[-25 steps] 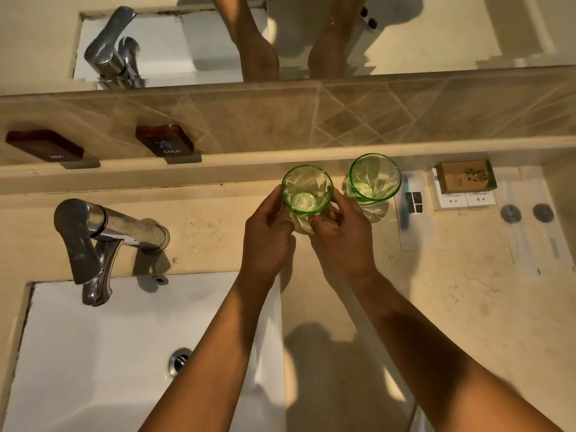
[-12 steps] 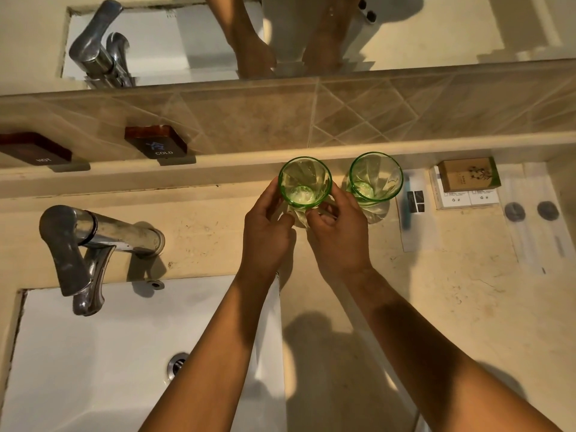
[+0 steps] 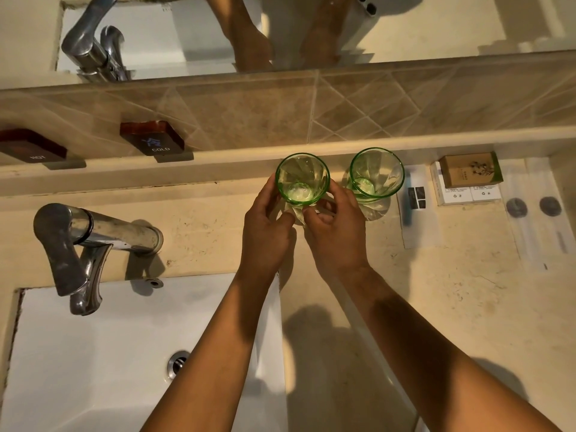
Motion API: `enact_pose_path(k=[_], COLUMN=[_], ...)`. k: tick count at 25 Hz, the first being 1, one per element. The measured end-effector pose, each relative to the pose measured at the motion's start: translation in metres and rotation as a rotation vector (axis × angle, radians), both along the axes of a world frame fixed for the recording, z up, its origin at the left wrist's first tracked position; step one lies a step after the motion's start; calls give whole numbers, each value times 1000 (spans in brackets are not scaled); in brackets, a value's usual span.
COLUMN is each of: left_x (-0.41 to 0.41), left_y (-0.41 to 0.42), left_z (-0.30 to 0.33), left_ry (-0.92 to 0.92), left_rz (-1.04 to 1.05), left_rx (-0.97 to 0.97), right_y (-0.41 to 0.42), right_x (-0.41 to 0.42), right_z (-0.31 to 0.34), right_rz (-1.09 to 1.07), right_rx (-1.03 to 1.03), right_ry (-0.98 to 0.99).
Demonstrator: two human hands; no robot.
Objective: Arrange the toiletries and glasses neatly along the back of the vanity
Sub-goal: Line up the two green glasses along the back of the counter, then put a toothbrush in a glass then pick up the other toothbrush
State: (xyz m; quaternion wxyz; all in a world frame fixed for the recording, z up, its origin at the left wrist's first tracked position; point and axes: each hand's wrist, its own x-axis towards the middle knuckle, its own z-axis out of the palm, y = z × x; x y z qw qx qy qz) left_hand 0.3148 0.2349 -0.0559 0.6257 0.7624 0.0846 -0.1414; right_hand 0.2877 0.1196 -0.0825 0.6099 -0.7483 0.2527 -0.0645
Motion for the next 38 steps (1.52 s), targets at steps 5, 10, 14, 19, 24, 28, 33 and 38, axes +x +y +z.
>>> enact_pose_path(k=[5, 10, 14, 19, 24, 28, 33, 38], left_x=[-1, -4, -30, -122, -217, -239, -247, -263], left_y=[1, 2, 10, 13, 5, 9, -1, -1], left_z=[-1, -3, -3, -4, -14, -23, -24, -25], left_ry=[-2, 44, 117, 211, -123, -408, -432, -398], left_rz=[23, 11, 20, -138, -535, -698, -785, -779], left_rx=[-16, 7, 67, 157, 475, 612, 720, 712], right_y=[3, -4, -20, -46, -73, -74, -65, -52], right_x=[1, -2, -39, -145, -266, -327, -360, -366], right_z=[0, 3, 18, 36, 39, 31, 19, 13], right_rz=[4, 43, 58, 25, -14, -82, 51, 39], right_rx=[1, 24, -17, -282, -405, -448, -453, -474], right_ry=[0, 37, 69, 199, 321, 483, 689, 658])
